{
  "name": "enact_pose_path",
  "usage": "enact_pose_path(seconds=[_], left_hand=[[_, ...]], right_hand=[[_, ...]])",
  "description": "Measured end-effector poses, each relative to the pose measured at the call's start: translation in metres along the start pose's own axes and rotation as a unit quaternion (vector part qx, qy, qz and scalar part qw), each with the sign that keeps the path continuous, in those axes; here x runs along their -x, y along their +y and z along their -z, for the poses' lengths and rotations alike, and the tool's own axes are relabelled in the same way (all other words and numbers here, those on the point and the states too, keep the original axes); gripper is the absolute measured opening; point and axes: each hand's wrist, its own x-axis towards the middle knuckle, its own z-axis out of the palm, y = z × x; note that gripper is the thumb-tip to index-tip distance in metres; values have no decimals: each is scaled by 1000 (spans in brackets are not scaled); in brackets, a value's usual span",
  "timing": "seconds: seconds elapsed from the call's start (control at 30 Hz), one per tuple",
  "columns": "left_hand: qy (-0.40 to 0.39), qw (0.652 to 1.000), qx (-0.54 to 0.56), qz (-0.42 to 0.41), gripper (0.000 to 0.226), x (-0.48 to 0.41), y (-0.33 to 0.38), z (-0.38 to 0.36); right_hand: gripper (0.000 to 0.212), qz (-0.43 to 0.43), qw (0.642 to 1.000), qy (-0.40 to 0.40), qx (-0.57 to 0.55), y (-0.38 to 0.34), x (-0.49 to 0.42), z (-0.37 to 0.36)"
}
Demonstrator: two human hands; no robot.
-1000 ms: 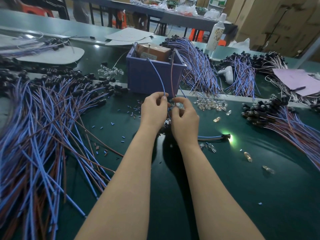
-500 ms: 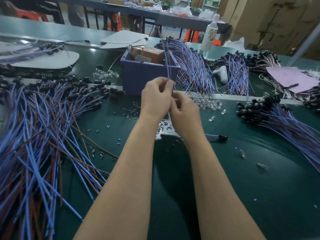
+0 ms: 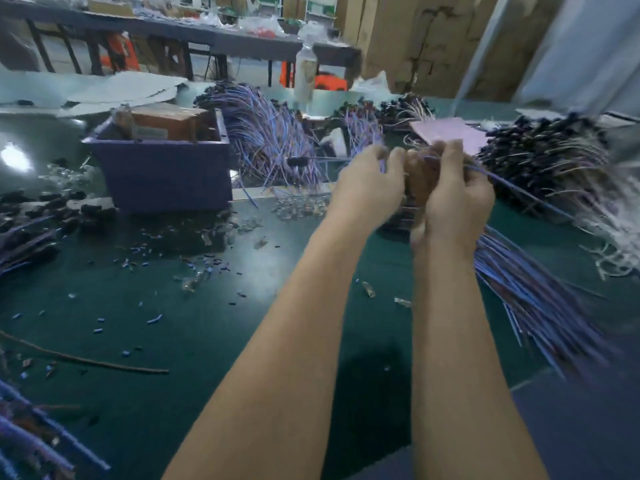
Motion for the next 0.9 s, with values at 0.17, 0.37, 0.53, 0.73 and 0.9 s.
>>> enact_pose_path(seconds=[0.17,0.37,0.53,0.73,0.9], left_hand=[[34,997,64,-25,20,-20,3,-62],[-31,996,-75,-45,15,-39,-4,-125],[-72,989,-129,31,25,-45,-38,-150],[-99,992,-41,70,22,-44,-54,-148],[-10,996,68,51,18,-37,-44,-100]], right_hand=[[30,-44,990,126,-34,4,-21,51],[37,-182,959,202,-82,25,-44,107],[32,-250,918,220,-215,40,-60,121],[19,-253,927,241,-137,44,-58,114],[25,-257,939,189,-129,45,-45,79]])
